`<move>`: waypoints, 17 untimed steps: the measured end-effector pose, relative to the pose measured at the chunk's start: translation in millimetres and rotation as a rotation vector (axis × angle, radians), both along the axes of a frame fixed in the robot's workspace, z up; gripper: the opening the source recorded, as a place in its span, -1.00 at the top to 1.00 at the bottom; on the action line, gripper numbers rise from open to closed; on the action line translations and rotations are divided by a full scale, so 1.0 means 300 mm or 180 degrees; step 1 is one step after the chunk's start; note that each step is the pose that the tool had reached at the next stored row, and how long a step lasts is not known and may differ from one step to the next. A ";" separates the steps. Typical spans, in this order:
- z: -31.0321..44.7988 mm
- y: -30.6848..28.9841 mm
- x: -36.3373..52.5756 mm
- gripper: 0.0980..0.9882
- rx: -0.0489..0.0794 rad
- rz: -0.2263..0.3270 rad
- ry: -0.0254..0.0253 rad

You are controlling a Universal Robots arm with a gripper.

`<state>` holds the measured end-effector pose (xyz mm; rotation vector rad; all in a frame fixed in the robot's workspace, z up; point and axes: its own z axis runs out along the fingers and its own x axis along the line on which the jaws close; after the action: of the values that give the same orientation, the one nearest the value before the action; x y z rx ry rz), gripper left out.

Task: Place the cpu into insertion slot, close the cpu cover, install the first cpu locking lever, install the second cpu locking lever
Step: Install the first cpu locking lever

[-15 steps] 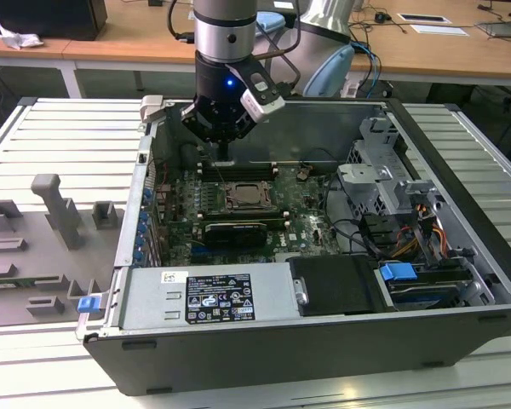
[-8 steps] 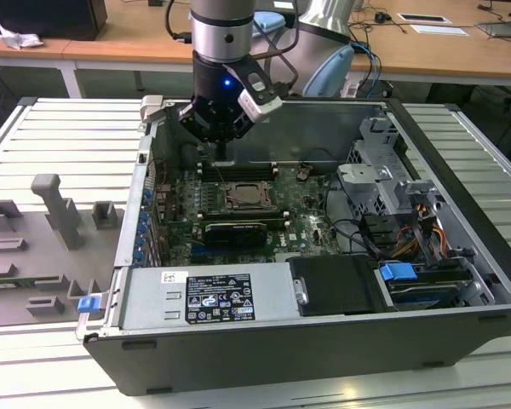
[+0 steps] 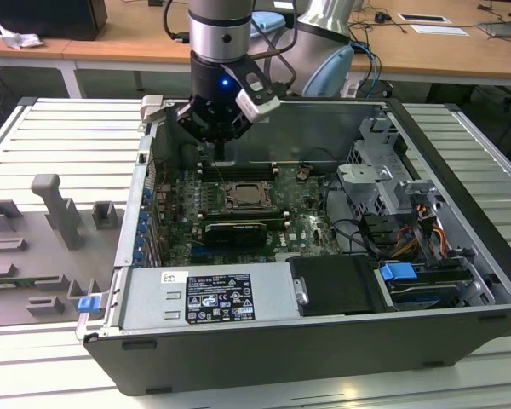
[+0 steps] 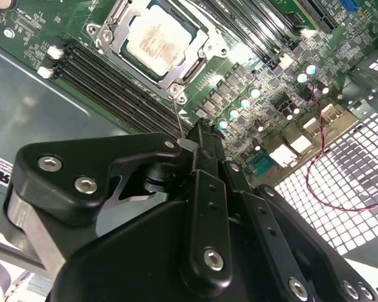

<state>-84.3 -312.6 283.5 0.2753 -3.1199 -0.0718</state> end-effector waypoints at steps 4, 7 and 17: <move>0.000 0.000 -0.003 0.98 0.0000 0.0000 0.0000; 0.000 0.000 -0.004 0.98 0.0000 0.0000 0.0000; -0.003 0.000 -0.023 0.98 0.0000 0.0000 0.0000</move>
<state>-91.1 -312.6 282.7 0.2752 -3.1197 -0.0716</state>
